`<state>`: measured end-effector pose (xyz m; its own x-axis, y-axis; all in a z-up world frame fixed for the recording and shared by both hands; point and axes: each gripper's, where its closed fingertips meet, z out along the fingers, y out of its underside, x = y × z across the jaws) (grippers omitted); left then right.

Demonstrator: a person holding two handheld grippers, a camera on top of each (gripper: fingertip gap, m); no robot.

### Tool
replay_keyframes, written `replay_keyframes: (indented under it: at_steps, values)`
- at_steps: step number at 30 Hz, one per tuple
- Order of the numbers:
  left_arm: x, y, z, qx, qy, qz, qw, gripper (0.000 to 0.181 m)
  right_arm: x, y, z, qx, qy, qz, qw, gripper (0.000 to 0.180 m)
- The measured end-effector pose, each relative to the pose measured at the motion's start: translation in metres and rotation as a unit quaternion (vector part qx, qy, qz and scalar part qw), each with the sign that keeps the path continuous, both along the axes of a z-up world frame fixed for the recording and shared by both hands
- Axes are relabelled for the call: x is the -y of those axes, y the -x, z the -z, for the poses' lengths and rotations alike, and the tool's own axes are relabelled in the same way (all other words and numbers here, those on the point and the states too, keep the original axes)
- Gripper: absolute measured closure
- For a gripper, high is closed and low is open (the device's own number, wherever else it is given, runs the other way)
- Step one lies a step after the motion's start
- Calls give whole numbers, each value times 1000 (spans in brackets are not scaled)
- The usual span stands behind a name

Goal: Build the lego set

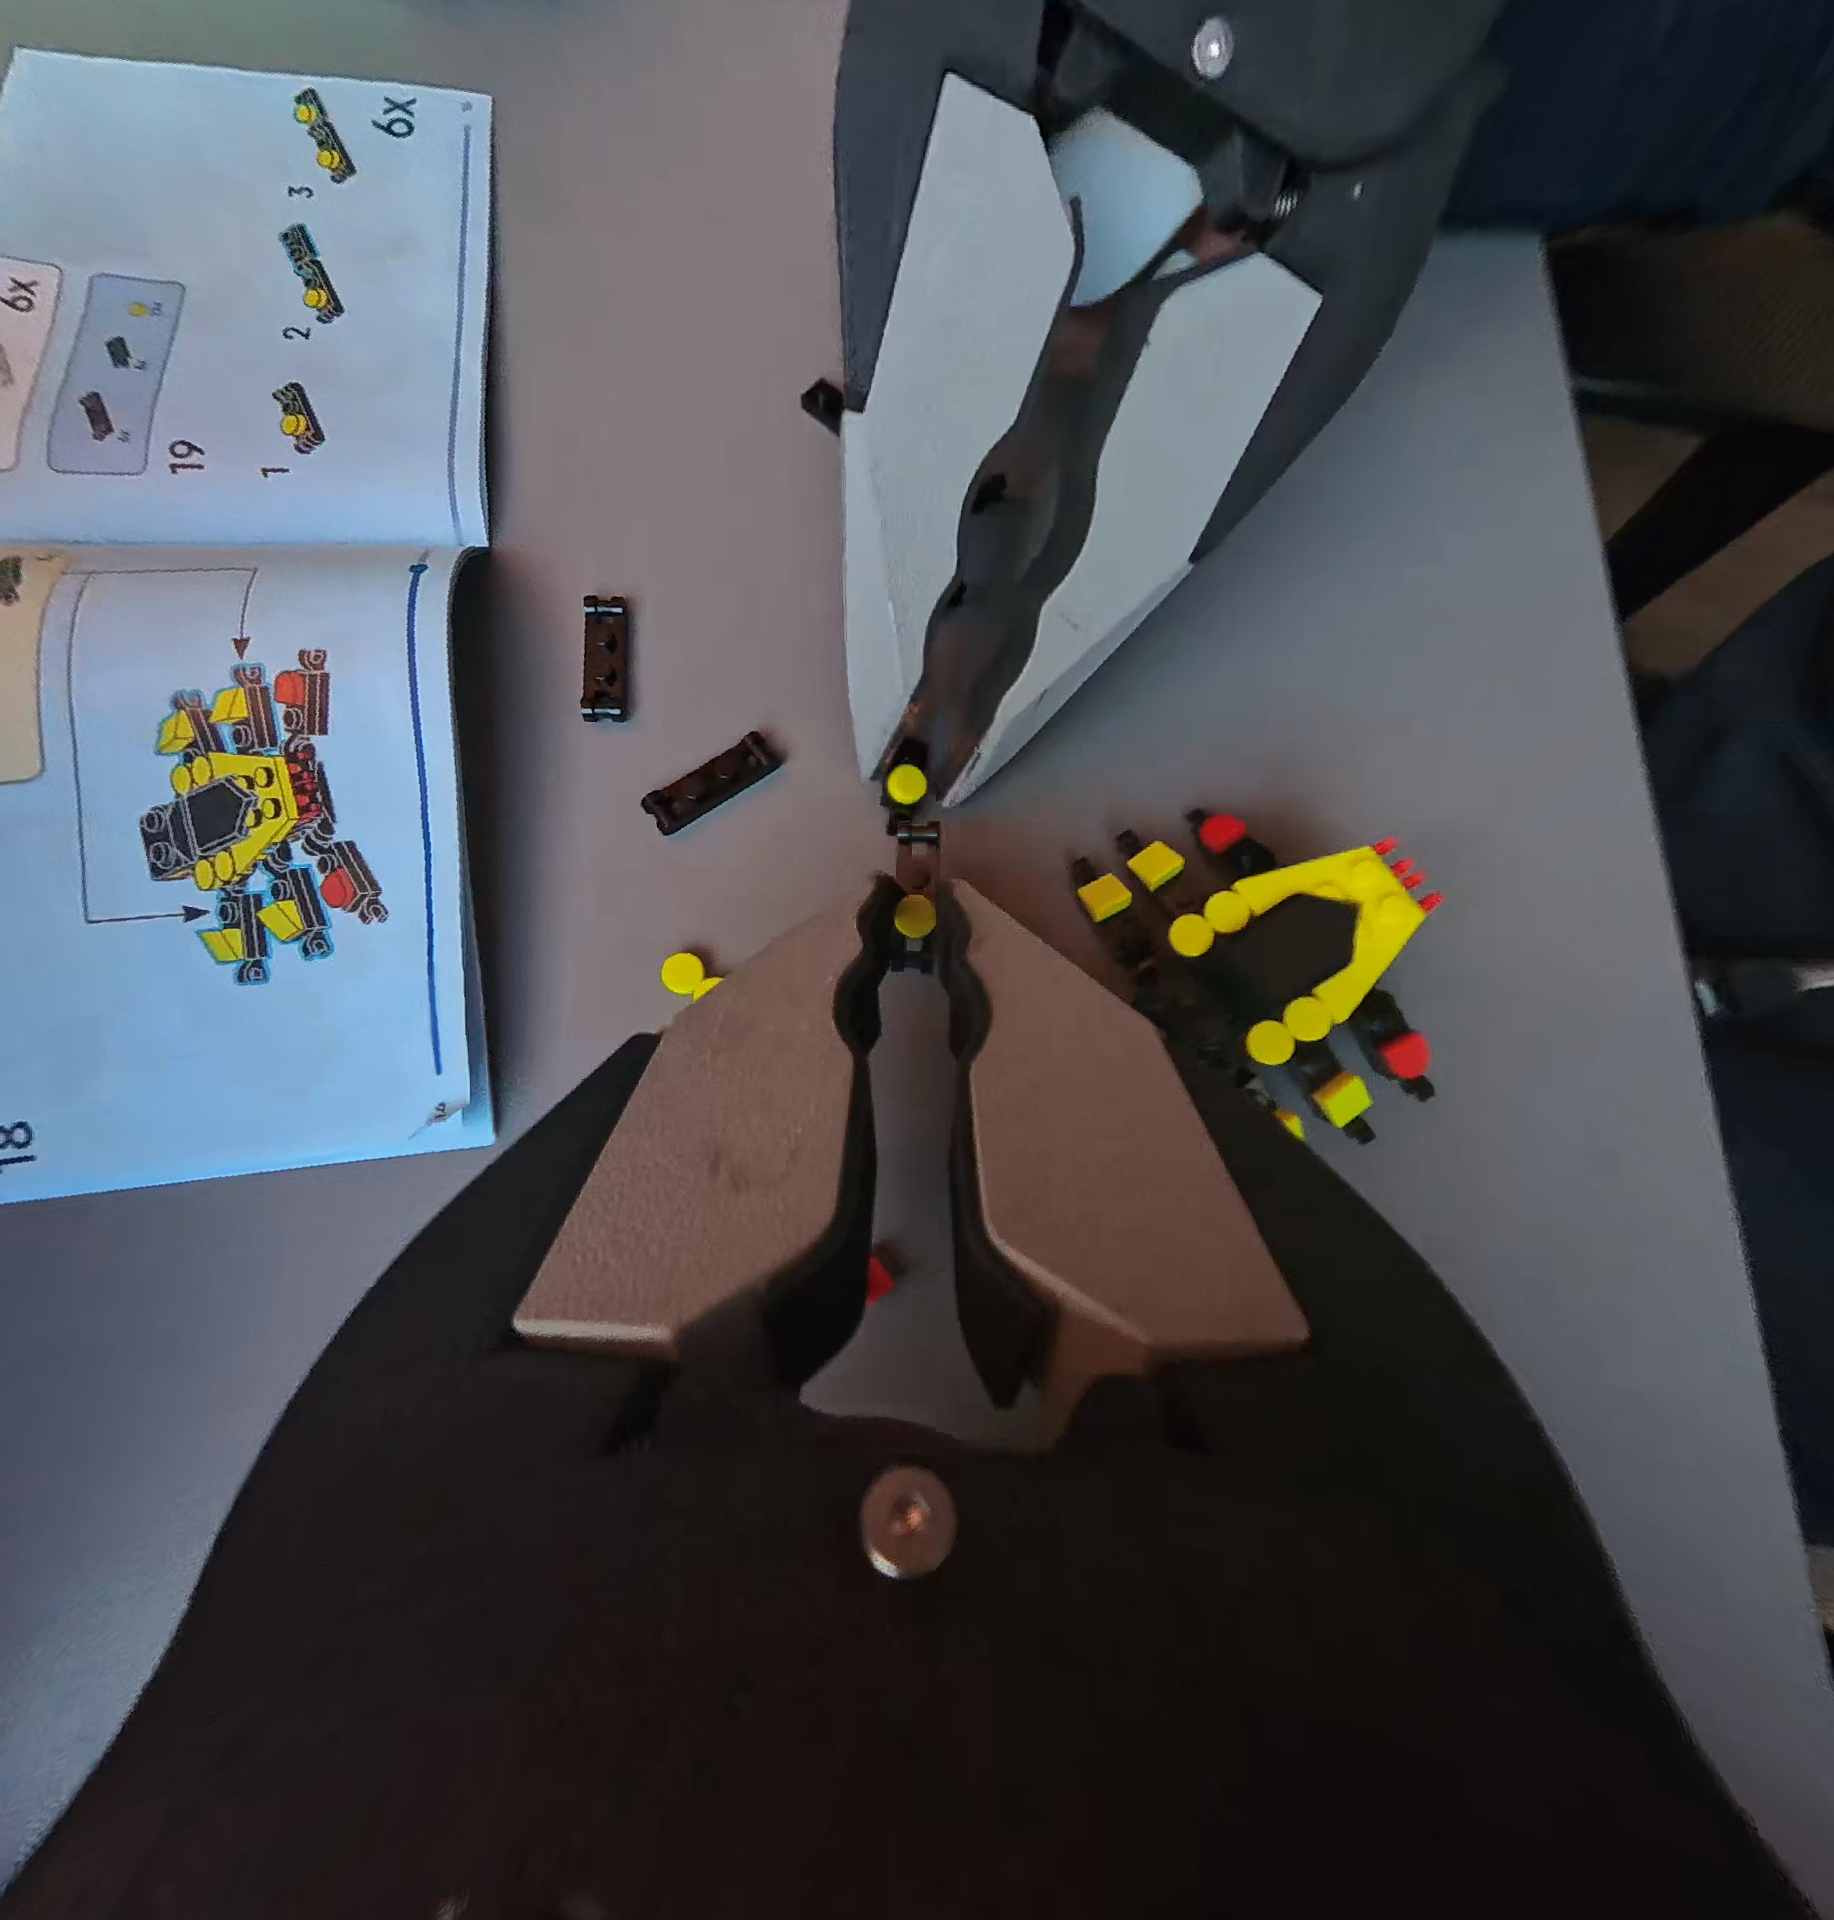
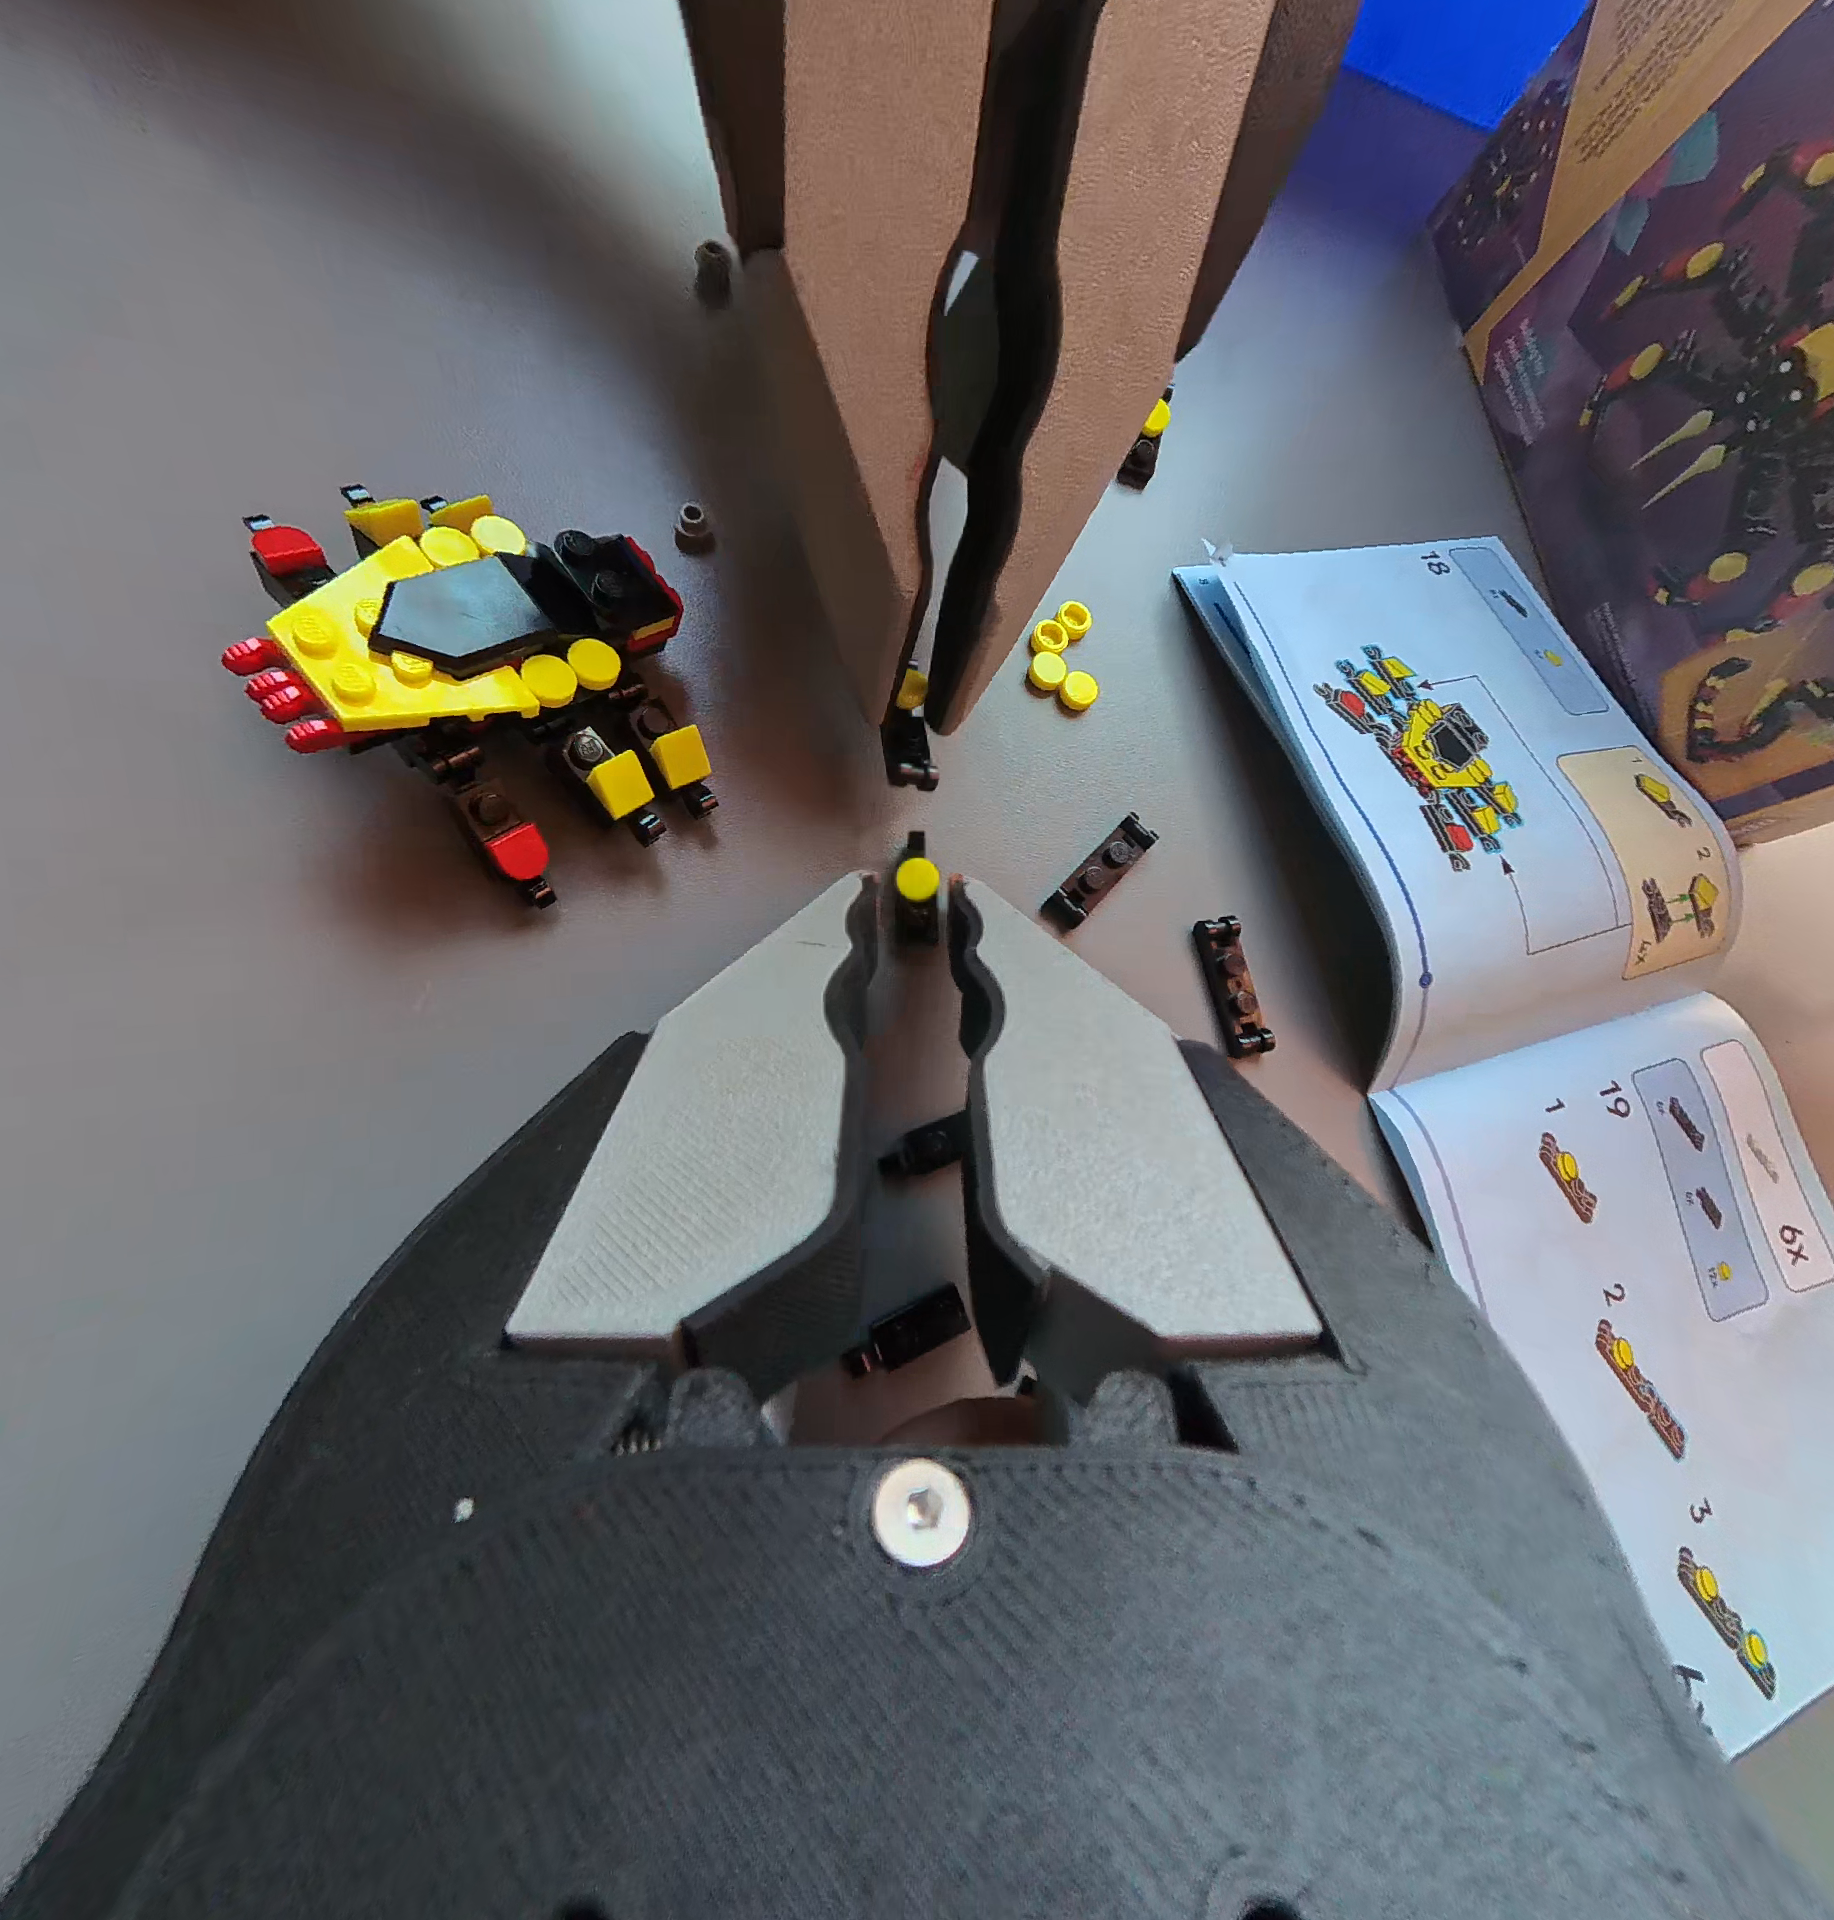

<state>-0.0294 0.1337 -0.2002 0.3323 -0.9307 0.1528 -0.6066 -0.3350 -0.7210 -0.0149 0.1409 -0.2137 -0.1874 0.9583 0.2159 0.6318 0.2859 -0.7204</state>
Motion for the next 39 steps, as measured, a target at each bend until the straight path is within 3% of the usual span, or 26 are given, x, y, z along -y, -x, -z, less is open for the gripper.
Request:
replay_keyframes:
  at_steps: [11, 15, 26, 31, 39]
  values:
    - [1, -5, -7, -3, -42, 12, 999, 176, 8, 8, -21, -59, 72, -3, 996, 162]
    - [2, -9, -11, 0, -54, 17, 998, 177, 11, 9, -24, -66, 74, -6, 995, 172]
    - [4, -11, -14, 0, -69, 20, 997, 176, 11, 9, -29, -80, 94, -11, 992, 174]
    - [1, -9, -15, -5, -79, 11, 997, 161, 11, 9, -32, -86, 99, -12, 991, 174]
    - [3, -11, -15, -3, -90, 26, 996, 175, 10, 9, -34, -93, 110, -9, 990, 174]
